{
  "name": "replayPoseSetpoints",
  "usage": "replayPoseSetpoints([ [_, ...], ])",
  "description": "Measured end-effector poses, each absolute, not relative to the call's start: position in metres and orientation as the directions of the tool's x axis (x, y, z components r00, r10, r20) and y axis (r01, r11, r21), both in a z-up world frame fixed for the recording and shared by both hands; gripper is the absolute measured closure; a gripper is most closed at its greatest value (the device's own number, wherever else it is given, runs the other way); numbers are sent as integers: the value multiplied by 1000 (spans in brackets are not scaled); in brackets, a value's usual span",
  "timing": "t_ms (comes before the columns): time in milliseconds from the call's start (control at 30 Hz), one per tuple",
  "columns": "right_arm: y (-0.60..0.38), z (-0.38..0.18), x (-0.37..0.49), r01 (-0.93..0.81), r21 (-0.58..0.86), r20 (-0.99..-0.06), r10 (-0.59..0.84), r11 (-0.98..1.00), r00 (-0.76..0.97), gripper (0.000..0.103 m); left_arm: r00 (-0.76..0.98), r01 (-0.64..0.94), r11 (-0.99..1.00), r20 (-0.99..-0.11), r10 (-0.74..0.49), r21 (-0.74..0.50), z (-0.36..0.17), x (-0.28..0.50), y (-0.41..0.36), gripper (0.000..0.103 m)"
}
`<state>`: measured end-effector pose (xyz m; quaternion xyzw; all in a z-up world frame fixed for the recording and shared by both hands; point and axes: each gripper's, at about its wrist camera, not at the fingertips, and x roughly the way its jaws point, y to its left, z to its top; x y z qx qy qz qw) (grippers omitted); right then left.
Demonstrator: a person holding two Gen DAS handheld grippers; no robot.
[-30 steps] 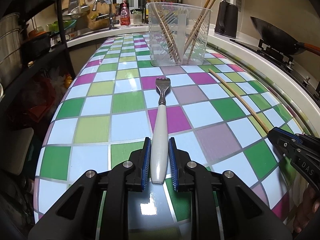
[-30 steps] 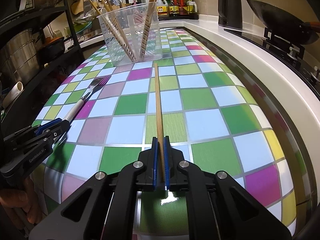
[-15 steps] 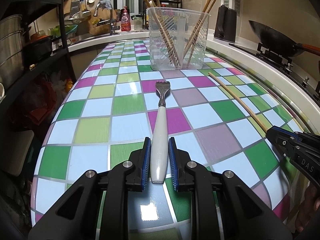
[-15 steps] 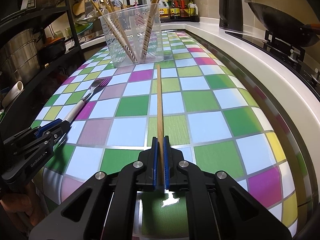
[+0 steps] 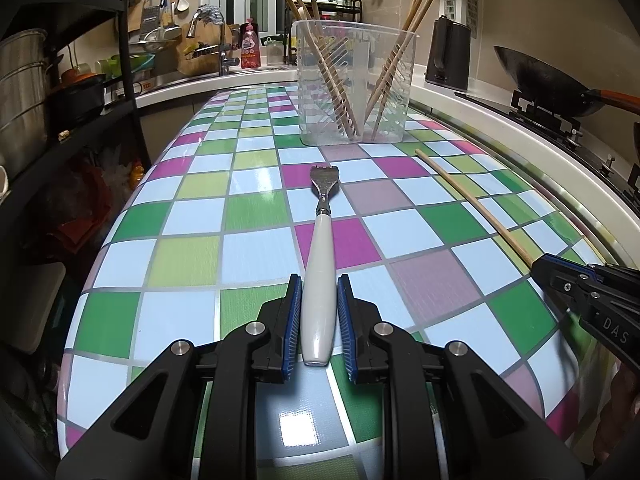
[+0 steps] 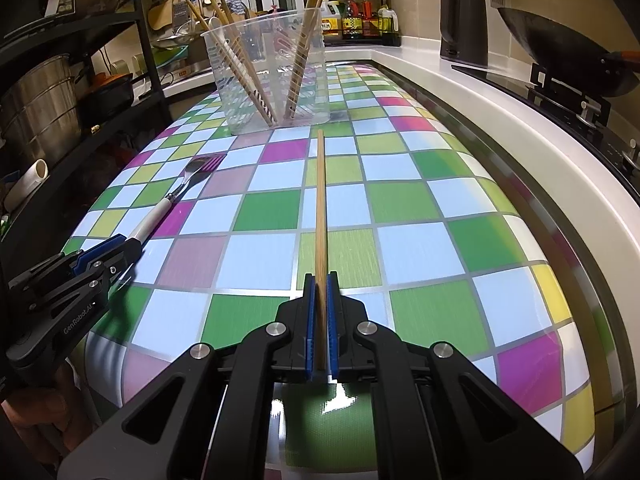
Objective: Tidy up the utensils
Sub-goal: 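Lift the fork with the left tool while the right tool lifts its chopstick, then carry the fork above the container with the left tool while the right tool carries its chopstick there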
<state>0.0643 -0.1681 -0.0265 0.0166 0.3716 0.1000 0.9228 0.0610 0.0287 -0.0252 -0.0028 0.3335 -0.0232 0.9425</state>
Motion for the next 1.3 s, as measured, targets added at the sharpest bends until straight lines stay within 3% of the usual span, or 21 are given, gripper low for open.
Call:
replayPoseSetpoints([
  [400,-172,-3,53,-184,97,-634,203,978,746,98,783,59,998,-619,-67,-34,-13,55,28,85],
  [1300,-181,116,39,-234,36,-391,229,972,892,98,886,88,996,-456,-85,-15,81,52,36,86],
])
